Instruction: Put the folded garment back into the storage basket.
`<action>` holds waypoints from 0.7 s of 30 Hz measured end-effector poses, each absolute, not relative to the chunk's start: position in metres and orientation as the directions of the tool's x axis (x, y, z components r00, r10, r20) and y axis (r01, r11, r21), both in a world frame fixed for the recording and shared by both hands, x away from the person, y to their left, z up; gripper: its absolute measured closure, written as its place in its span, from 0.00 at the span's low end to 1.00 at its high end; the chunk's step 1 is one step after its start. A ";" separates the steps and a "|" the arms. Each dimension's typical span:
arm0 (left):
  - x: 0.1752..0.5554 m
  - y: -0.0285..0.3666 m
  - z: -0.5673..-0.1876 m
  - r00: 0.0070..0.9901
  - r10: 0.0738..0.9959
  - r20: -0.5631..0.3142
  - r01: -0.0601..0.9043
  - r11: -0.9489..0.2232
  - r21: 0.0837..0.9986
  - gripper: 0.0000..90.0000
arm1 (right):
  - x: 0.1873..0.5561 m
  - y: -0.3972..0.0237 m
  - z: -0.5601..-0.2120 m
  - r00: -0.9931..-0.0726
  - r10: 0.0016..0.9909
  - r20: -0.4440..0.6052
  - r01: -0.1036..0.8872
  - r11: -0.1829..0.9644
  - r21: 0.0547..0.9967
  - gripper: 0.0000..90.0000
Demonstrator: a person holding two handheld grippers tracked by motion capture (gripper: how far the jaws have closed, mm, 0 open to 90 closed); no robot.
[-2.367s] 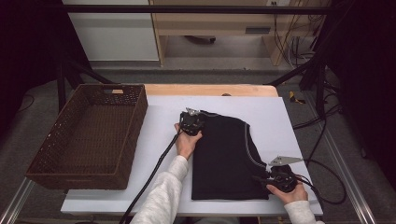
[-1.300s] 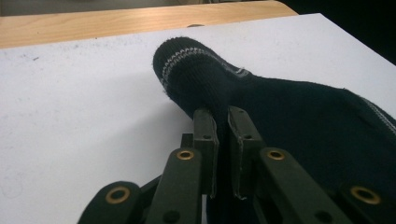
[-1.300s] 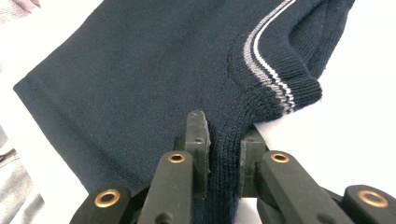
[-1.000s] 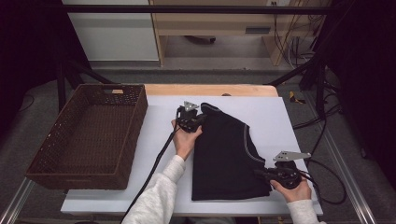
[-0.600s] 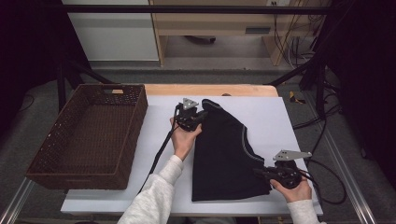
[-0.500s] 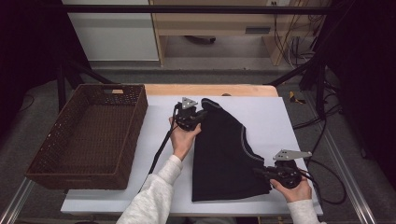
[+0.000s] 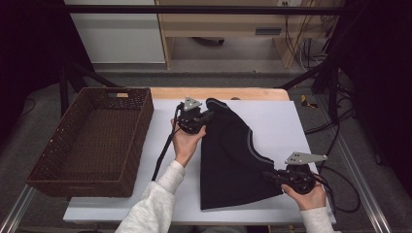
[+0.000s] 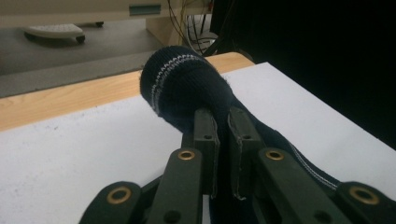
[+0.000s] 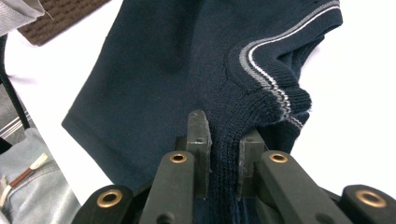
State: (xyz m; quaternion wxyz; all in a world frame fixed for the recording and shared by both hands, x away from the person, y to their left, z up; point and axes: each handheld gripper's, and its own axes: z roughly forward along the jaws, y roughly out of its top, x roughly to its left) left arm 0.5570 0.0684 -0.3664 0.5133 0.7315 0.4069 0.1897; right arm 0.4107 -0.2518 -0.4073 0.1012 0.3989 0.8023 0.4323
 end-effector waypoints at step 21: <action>0.543 0.106 -0.319 0.581 0.806 -0.110 0.341 -0.118 0.933 0.93 | 0.423 -0.225 -0.368 -0.723 0.678 0.131 0.458 0.329 0.826 0.90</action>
